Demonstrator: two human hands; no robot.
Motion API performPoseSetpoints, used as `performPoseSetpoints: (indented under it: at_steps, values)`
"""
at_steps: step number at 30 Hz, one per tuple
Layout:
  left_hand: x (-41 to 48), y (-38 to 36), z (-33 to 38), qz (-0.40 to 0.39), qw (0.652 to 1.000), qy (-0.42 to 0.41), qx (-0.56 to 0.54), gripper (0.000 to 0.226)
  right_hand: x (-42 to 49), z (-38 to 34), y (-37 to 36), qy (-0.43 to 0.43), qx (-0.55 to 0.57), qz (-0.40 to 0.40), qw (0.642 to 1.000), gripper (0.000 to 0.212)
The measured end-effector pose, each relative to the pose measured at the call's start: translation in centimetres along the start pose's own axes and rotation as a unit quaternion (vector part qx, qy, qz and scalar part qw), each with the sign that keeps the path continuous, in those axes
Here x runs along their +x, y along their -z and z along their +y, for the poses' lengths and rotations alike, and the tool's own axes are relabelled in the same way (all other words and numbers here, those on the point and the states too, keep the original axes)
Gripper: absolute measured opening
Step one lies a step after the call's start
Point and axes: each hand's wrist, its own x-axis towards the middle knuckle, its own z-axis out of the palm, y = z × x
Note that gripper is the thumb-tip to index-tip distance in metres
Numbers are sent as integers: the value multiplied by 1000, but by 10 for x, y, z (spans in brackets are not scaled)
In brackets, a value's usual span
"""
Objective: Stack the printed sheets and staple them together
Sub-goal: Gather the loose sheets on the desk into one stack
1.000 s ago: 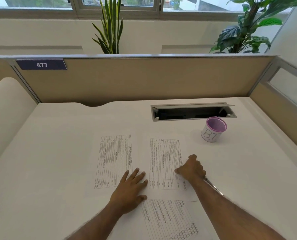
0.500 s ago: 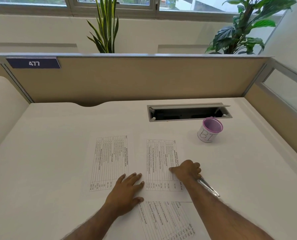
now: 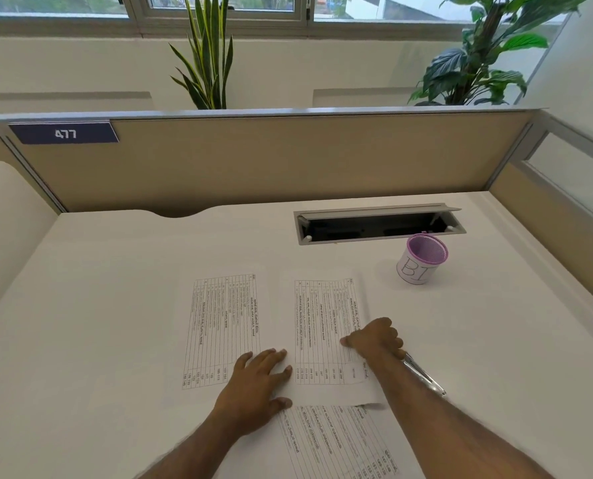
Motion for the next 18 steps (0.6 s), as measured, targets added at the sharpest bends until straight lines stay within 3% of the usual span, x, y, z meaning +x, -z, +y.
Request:
performPoseSetpoints:
  at_steps: [5,9,12,14,16,18]
  values:
    - [0,0,1,0,1000,-1,3,71,9,4,1,12,67,-18,997,71]
    - [-3,2,4,-7,1000,0,-3,67,17,12,7,86,198,-59,975,21]
    - [-6,7,2,15,998,10,-53,63,22,16,14,148,218,-72,962,12]
    - [-5,12,-8,121,980,77,-140,52,21,17,19,187,232,-88,950,13]
    - [-3,21,-31,222,934,200,-196,41,18,19,24,214,252,-105,938,11]
    - [-1,34,-58,247,884,349,-191,48,14,20,26,228,271,-116,928,12]
